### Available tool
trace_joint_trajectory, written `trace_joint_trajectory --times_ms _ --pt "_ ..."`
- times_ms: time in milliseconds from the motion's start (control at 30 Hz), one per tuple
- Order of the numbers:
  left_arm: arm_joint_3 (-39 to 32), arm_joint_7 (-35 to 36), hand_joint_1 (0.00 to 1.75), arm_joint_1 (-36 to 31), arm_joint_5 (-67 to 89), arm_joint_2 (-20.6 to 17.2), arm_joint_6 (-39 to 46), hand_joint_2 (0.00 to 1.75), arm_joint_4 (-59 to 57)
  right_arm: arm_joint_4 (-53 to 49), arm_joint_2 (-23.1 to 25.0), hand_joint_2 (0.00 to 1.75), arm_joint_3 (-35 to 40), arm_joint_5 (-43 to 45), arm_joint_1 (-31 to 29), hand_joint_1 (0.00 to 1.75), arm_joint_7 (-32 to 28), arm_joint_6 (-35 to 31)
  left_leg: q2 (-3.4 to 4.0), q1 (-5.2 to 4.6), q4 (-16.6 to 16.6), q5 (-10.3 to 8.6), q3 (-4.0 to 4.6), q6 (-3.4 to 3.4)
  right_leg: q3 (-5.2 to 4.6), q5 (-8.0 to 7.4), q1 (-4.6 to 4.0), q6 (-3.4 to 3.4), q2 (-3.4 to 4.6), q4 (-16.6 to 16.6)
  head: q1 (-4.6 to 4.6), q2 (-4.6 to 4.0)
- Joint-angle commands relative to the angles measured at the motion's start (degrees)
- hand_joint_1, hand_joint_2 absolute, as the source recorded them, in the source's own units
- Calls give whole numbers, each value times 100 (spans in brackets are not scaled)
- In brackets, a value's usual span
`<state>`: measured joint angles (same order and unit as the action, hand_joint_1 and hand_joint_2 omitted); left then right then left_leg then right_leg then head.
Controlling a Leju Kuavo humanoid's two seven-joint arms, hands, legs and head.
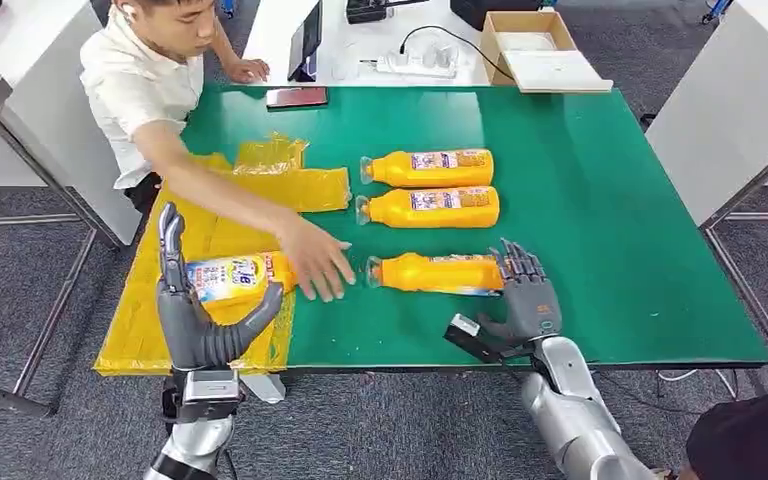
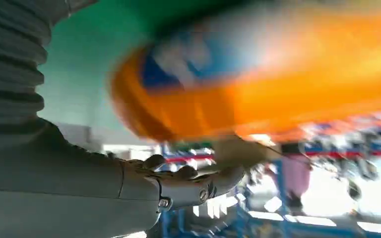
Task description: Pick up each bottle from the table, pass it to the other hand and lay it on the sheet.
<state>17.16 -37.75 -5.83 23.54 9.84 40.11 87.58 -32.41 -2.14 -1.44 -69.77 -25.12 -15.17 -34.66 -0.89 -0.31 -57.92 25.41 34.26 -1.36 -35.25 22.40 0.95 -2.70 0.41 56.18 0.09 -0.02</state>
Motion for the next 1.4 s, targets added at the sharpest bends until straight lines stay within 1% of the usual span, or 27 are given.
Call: trace_joint_trajectory --times_ms 33,67,133,167,267,333,367,467,633,667,800,867,933,1033,1067,1167,1267,1400 --pt "499 172 0 -53 -117 -350 -38 175 176 982 0 175 50 205 -365 0 192 682 8 4 3 5 -16 8 13 4 -5 9 1 -2 -2 2" --pt "503 172 0 -54 -117 -349 -37 175 179 987 3 175 61 197 -351 0 188 684 10 7 4 8 -28 12 24 7 -9 13 0 -3 0 2" --pt "503 172 0 -54 -117 -349 -37 175 179 987 3 175 61 197 -351 0 188 684 8 9 4 2 -19 7 15 2 -12 8 -2 -4 -2 2" --pt "503 172 0 -54 -117 -349 -37 175 179 987 3 175 61 197 -351 0 188 684 9 12 6 4 -28 10 25 4 -15 12 -3 -8 2 0" --pt "573 227 0 -82 -157 -393 -28 175 175 1008 -1 175 143 230 -351 0 298 855 10 9 6 3 -29 7 24 4 -12 10 -1 -5 0 2" --pt "611 287 0 -118 -230 -406 -36 175 126 1034 -31 175 232 248 -355 0 364 790 11 12 6 5 -37 10 33 5 -15 13 -2 -7 2 2" --pt "627 289 0 -130 -236 -403 -21 175 99 1039 -53 175 330 179 -366 0 416 652 9 12 5 4 -36 9 32 4 -15 12 -3 -7 0 2" --pt "667 296 0 -122 -240 -399 -11 175 93 991 12 175 531 185 -367 0 261 482 11 11 7 3 -46 10 40 3 -14 13 -2 -9 2 2" --pt "669 296 0 -120 -240 -397 -11 175 94 986 30 175 538 181 -366 0 275 477 10 9 6 2 -41 8 35 2 -11 10 -1 -6 0 2" --pt "669 296 0 -120 -240 -397 -11 175 94 986 30 175 538 181 -366 0 275 477 14 12 10 5 -52 12 46 4 -16 15 0 -11 0 2" --pt "665 296 0 -118 -239 -401 -11 175 102 963 29 175 562 169 -356 0 251 455 8 9 6 2 -42 7 36 3 -12 9 -3 -6 0 0" --pt "675 309 0 -115 -241 -403 -30 175 123 852 83 175 775 82 -312 0 131 272 11 9 5 3 -43 8 36 3 -12 10 -1 -6 0 2" --pt "681 309 0 -103 -214 -389 -19 175 169 693 192 175 1042 -65 -236 0 116 150 18 14 4 9 -54 15 47 8 -18 18 0 -6 2 2" --pt "678 333 0 -59 -127 -388 -11 175 267 403 312 175 1435 -268 -73 0 138 78 19 13 5 5 -42 10 35 1 -16 12 6 -7 2 2" --pt "647 361 0 -15 -96 -375 -11 175 327 211 360 175 1690 -377 48 0 256 123 29 16 8 10 -54 15 44 5 -20 17 13 -9 2 2" --pt "598 370 0 54 -78 -357 -11 175 406 -13 374 175 2069 -539 207 0 407 222 33 15 8 6 -49 12 38 5 -18 14 5 -7 0 2" --pt "564 370 0 119 -71 -354 -11 175 459 -140 409 175 2311 -599 389 0 453 311 31 19 12 8 -62 14 49 9 -24 17 -1 -11 0 2" --pt "487 360 0 215 2 -349 -11 175 546 -323 391 175 2562 -545 644 0 535 475 27 19 8 6 -48 10 38 5 -21 10 0 -8 2 2"
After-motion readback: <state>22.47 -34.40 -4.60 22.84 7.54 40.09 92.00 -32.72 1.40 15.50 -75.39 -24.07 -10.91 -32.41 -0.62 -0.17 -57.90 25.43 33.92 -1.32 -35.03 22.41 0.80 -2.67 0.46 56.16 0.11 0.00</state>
